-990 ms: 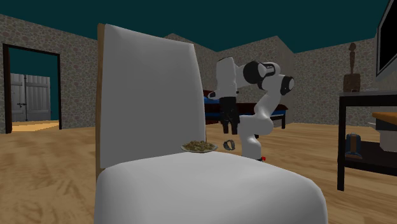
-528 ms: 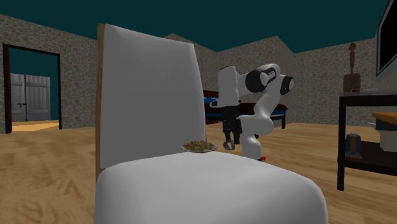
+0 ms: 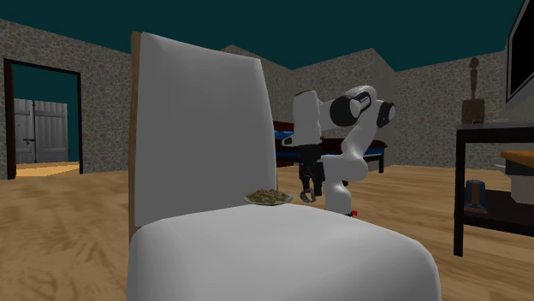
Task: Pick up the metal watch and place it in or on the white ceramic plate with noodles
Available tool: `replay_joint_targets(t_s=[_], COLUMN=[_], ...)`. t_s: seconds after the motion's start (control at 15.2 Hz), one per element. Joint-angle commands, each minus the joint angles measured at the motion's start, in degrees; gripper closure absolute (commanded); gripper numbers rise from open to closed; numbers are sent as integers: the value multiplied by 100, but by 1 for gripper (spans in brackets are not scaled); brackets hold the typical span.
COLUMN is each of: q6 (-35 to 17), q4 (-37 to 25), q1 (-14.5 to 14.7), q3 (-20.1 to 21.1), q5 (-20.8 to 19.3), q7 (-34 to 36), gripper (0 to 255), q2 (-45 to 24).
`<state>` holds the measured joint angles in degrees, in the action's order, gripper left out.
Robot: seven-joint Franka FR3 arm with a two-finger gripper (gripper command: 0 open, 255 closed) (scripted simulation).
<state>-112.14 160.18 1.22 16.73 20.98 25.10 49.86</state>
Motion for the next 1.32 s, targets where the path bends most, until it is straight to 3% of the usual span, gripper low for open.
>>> replay_joint_targets(t_s=[0.0,0.59,0.66,0.92,0.99,1.25], q6=[-9,-20,-20,274,316,-19], q4=[16,2,2,-900,-1050,-786], q1=[10,1,1,263,320,341], q3=[7,6,6,-843,-934,-889], q5=[18,13,13,-991,-1111,-1064], q7=[-2,-8,-8,-2669,-3025,-3035], gripper=[255,255,0,0,0,0], q2=[-18,-41,-41,-1038,-1188,-1259])
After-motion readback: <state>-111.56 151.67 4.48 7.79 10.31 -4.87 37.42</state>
